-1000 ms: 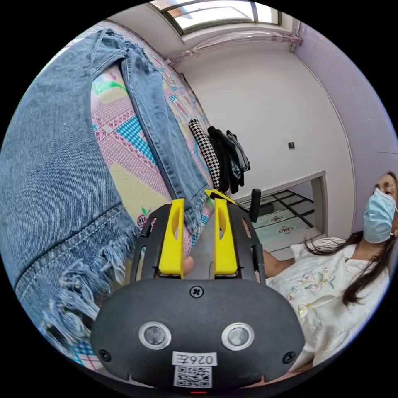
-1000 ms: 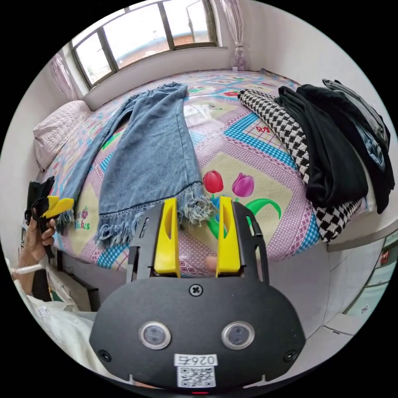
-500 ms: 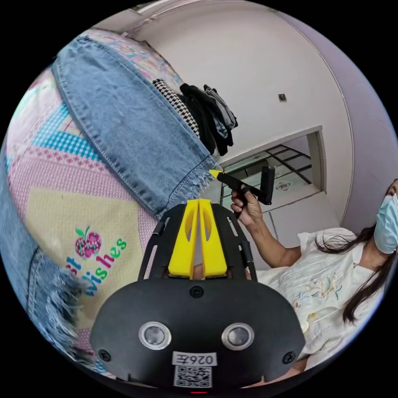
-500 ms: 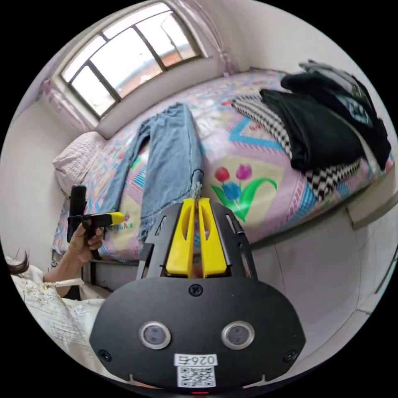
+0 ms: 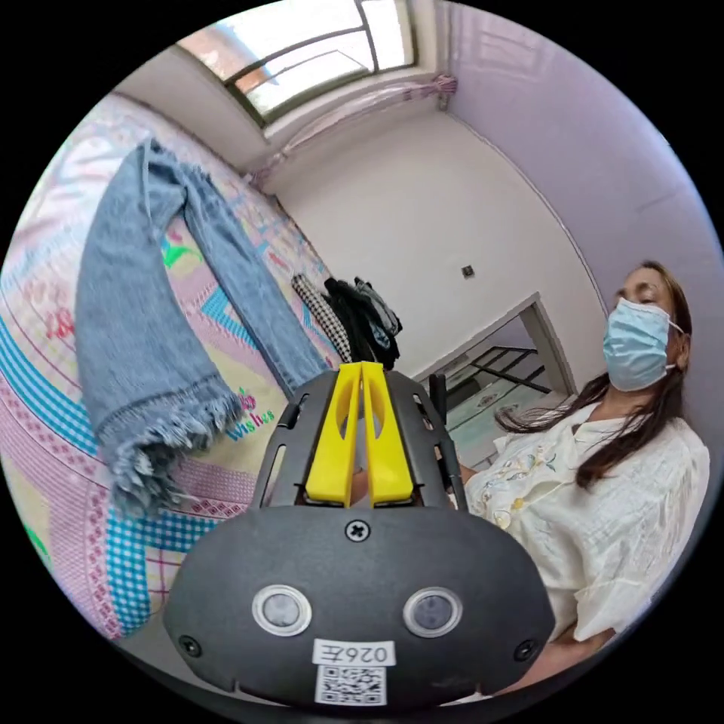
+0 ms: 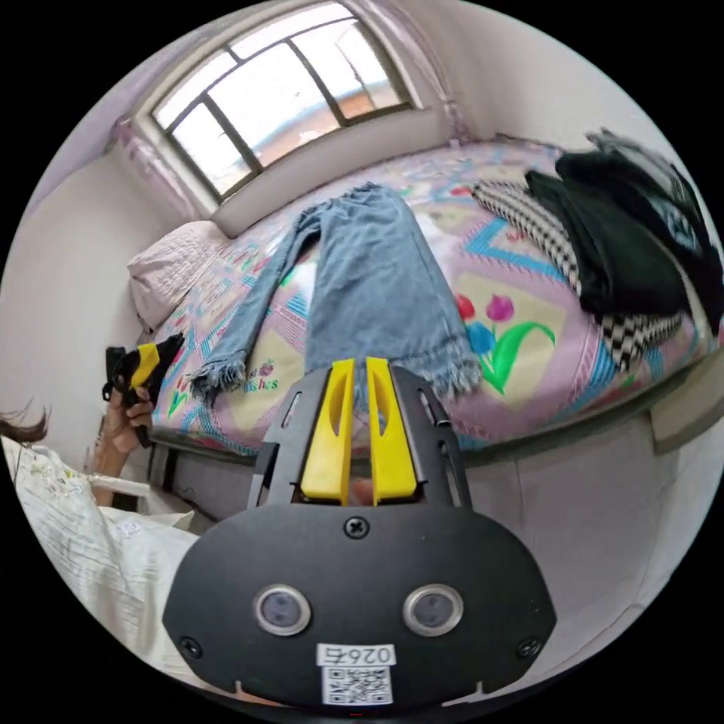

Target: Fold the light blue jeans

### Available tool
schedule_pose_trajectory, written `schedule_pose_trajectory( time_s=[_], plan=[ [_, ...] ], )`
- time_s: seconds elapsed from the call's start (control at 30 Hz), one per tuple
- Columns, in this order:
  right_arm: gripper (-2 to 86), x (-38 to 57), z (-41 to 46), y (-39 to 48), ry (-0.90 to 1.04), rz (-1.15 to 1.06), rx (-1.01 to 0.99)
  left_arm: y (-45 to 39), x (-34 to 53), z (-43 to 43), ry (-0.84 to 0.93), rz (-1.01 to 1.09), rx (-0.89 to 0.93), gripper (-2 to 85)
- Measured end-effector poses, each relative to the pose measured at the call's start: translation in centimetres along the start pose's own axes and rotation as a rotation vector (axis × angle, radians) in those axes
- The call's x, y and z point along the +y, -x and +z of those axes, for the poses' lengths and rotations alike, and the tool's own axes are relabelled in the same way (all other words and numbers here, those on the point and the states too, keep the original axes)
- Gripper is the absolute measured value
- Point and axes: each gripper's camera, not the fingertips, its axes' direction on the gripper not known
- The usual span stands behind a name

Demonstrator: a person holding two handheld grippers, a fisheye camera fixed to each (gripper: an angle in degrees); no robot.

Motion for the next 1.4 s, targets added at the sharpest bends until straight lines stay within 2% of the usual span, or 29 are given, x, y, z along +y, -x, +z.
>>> schedule_pose_trajectory(
  time_s=[0.1, 0.2, 0.27, 0.3, 0.33, 0.37, 0.4, 0.43, 0.47, 0.5, 0.53, 0.57, 0.63, 0.7, 0.73, 0.83, 0.93, 1.03, 1.13, 1.2, 1.27, 1.4],
  plan=[
    [-0.5, -2.5, -3.8, 5.0, -0.133, -0.155, 0.074, -5.8, -0.8, -4.6, -0.164, 0.153, -0.057, -1.0],
    [0.1, -3.5, -11.6, 10.1, -0.440, -0.279, 0.171, -15.5, -0.2, -9.2, -0.337, 0.428, -0.167, -1.0],
    [1.5, -1.9, -17.2, 13.0, -0.781, -0.380, 0.177, -21.4, 1.3, -10.4, -0.450, 0.629, -0.276, -1.0],
    [1.6, -1.5, -17.9, 13.5, -0.842, -0.403, 0.162, -24.5, 2.9, -10.5, -0.578, 0.741, -0.310, -1.0],
    [1.5, -1.4, -18.3, 13.8, -0.913, -0.391, 0.094, -26.1, 4.5, -10.7, -0.748, 0.775, -0.260, -1.0],
    [1.0, -2.2, -17.7, 13.6, -0.859, -0.429, -0.062, -26.3, 4.9, -10.7, -0.817, 0.779, -0.189, -0.9],
    [0.9, -3.0, -17.1, 13.3, -0.793, -0.441, -0.165, -26.1, 4.3, -10.3, -0.806, 0.836, 0.033, -0.9],
    [0.6, -4.9, -15.4, 12.4, -0.630, -0.433, -0.364, -25.5, 2.3, -9.2, -0.659, 0.859, 0.216, -0.8],
    [0.0, -6.1, -13.6, 11.4, -0.528, -0.401, -0.527, -25.2, 1.2, -8.3, -0.591, 0.833, 0.243, -0.8],
    [-0.3, -6.3, -12.7, 10.9, -0.509, -0.381, -0.592, -24.5, -0.4, -5.7, -0.497, 0.723, 0.145, -0.6],
    [-0.4, -6.0, -11.0, 9.8, -0.497, -0.319, -0.657, -23.9, -1.1, -2.3, -0.422, 0.625, -0.075, -0.3],
    [-0.4, -5.6, -9.4, 9.1, -0.463, -0.273, -0.663, -23.6, -1.2, -0.2, -0.367, 0.594, -0.194, -0.1],
    [0.3, -5.0, -7.0, 8.3, -0.354, -0.238, -0.632, -21.6, -0.6, 9.2, -0.089, 0.499, -0.626, 1.4],
    [1.8, -4.0, -4.6, 6.9, -0.257, -0.179, -0.616, -19.7, 1.4, 15.5, 0.081, 0.513, -0.767, 7.6],
    [2.6, -3.4, -3.1, 6.1, -0.182, -0.156, -0.621, -18.3, 2.6, 19.2, 0.199, 0.490, -0.810, 12.8],
    [4.1, -2.1, -0.3, 4.1, -0.036, -0.102, -0.606, -15.9, 4.9, 26.6, 0.431, 0.431, -0.863, 20.3],
    [5.1, -1.9, 2.1, 3.1, 0.081, -0.100, -0.583, -16.0, 6.1, 32.3, 0.625, 0.476, -0.918, 19.2],
    [5.9, -2.6, 4.1, 3.0, 0.161, -0.120, -0.577, -16.4, 6.7, 36.7, 0.773, 0.555, -1.073, 9.8],
    [6.3, -3.4, 5.5, 3.7, 0.208, -0.160, -0.561, -15.9, 6.6, 38.8, 0.874, 0.577, -1.197, 2.0],
    [6.4, -3.5, 6.0, 4.5, 0.213, -0.178, -0.551, -16.1, 6.1, 38.7, 0.891, 0.555, -1.270, 0.2],
    [6.4, -3.3, 6.6, 5.6, 0.224, -0.191, -0.544, -17.5, 5.3, 36.9, 0.821, 0.544, -1.245, -0.4],
    [6.0, -2.2, 7.8, 7.8, 0.244, -0.208, -0.528, -21.1, 2.0, 27.3, 0.549, 0.410, -1.033, -0.7]
  ],
)
